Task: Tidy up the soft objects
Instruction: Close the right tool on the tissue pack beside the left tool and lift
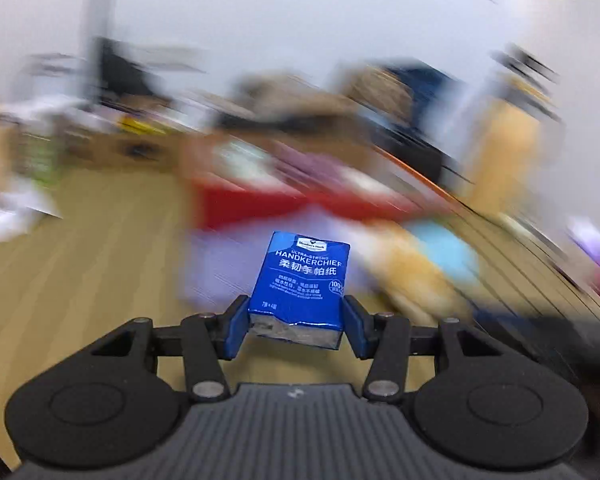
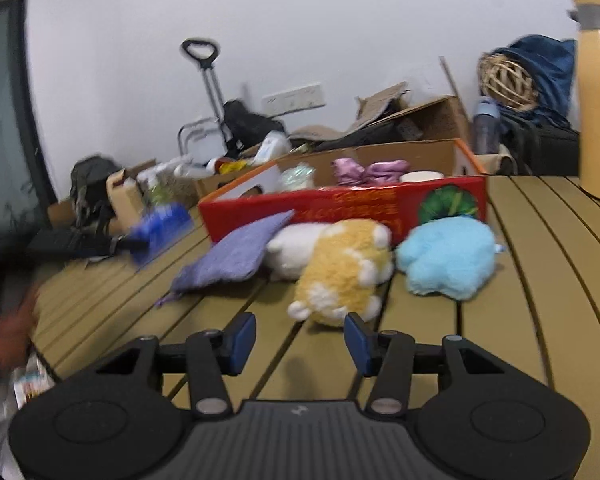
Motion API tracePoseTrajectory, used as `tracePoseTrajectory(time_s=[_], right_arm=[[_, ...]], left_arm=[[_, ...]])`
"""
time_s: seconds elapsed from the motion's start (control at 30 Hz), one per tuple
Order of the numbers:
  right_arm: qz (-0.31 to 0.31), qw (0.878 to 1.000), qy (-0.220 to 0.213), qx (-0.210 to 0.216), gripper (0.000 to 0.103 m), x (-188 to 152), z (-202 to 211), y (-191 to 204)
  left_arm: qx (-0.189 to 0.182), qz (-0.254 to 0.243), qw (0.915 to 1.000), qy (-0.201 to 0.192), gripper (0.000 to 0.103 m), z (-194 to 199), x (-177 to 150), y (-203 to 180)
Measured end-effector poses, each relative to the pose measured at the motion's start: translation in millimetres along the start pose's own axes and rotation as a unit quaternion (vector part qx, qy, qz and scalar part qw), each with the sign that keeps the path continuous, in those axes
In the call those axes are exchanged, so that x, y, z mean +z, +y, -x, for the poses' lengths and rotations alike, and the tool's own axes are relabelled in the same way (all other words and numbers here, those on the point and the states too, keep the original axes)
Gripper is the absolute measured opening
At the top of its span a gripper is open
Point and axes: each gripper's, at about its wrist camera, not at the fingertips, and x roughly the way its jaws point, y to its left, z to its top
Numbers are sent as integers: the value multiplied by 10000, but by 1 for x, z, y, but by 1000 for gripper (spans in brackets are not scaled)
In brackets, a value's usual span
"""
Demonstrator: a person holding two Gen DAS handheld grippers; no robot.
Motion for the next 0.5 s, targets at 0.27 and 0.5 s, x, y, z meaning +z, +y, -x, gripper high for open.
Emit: tracePoseTrajectory(time_s=[0.27, 0.5], right_arm=[[-655, 9967, -258, 411, 46, -3, 17, -27], [-912, 9928, 86, 774, 45, -3, -6, -19]], left_arm=[[-472, -1023, 9933, 258, 68, -17, -30, -44], [549, -103, 9984, 29, 65, 2, -33, -12]])
